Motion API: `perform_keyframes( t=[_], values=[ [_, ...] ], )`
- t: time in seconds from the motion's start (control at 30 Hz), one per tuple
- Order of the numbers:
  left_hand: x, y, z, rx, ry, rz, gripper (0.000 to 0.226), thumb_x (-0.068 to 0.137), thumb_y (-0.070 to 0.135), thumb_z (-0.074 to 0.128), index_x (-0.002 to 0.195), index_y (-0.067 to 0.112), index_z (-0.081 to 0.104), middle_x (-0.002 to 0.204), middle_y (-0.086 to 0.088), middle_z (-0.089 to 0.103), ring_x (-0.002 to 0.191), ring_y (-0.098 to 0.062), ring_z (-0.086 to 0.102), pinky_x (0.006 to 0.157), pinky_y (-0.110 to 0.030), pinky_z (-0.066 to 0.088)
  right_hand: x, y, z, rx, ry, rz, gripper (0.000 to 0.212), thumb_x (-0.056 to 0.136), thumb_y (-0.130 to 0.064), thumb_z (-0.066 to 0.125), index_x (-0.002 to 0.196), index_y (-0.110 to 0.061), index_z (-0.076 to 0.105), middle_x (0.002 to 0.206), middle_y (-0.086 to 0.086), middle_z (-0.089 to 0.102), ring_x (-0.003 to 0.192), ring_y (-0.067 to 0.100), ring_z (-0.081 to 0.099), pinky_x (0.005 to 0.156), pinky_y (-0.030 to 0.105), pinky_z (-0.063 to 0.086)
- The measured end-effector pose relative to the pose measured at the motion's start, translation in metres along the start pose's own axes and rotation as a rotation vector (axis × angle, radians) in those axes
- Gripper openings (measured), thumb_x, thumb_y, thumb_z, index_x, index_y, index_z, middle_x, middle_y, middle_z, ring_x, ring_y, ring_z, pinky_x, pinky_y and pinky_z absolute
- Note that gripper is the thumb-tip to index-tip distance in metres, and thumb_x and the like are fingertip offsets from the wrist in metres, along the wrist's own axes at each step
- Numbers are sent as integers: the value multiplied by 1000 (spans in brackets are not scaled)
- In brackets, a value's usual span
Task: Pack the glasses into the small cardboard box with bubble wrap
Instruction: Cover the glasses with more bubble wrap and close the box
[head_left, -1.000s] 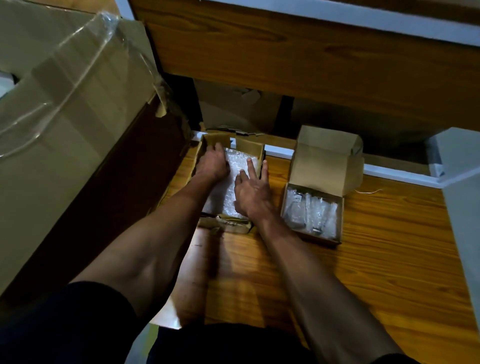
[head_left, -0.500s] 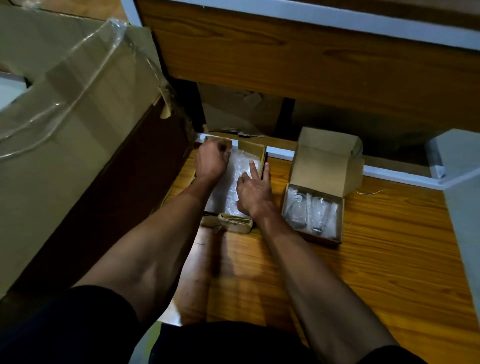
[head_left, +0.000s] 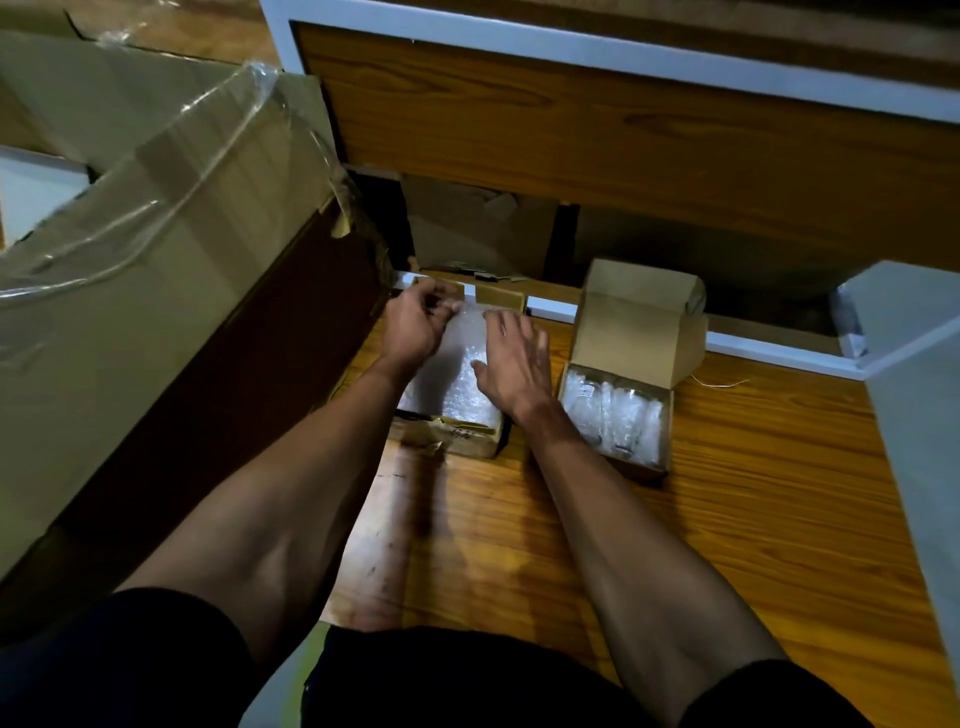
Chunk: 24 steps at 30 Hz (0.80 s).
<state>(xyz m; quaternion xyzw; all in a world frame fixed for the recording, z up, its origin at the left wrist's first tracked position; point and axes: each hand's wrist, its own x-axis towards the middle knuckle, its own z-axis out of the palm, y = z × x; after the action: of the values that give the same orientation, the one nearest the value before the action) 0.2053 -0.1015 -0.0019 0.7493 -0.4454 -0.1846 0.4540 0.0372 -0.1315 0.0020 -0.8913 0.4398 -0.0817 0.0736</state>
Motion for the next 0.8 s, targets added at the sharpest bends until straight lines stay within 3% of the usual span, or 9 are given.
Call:
perform_keyframes(
  t=[0.1,0.17,0.37,0.6,0.7,0.8],
  values=[
    [-2,0,-2,-95,-53,-44,29,95,14,77,123,11,71,85,1,74,72,7,67,77,-16,57,8,0,-4,32,-65,9,78,94,-38,72,158,-18,34,160,4,40,146,29,32,114,48,29],
    [-2,-1,-4,-105,-75,-45,37,97,13,75,133,11,65,90,-3,76,80,-5,72,81,-24,61,13,1,-4,26,-132,8,75,97,-38,68,160,-19,31,162,2,40,149,30,28,113,50,27],
    [-2,-12,-13,198,-95,49,58,95,12,73,147,16,48,109,-3,70,100,-20,68,90,-33,54,13,-1,7,-45,-215,24,57,101,-39,64,151,-23,43,156,5,46,150,35,24,110,53,28],
    [-10,-12,-16,289,-15,12,53,99,20,69,147,20,45,113,-12,71,104,-26,67,89,-46,58,11,1,12,-39,-229,15,76,95,-36,71,158,-22,33,167,2,29,155,35,17,117,58,22],
    [-9,-14,-18,274,-49,52,57,96,25,72,147,27,46,109,-6,71,104,-23,66,92,-47,57,11,1,13,-3,-202,19,88,93,-33,74,163,-21,21,171,2,21,156,34,15,121,62,19],
    [-9,-19,-19,254,-86,118,61,94,17,68,149,31,46,101,10,70,108,-22,60,99,-51,52,12,-1,10,20,-167,3,92,93,-31,74,165,-22,17,171,1,21,156,33,15,121,61,18]
  ],
)
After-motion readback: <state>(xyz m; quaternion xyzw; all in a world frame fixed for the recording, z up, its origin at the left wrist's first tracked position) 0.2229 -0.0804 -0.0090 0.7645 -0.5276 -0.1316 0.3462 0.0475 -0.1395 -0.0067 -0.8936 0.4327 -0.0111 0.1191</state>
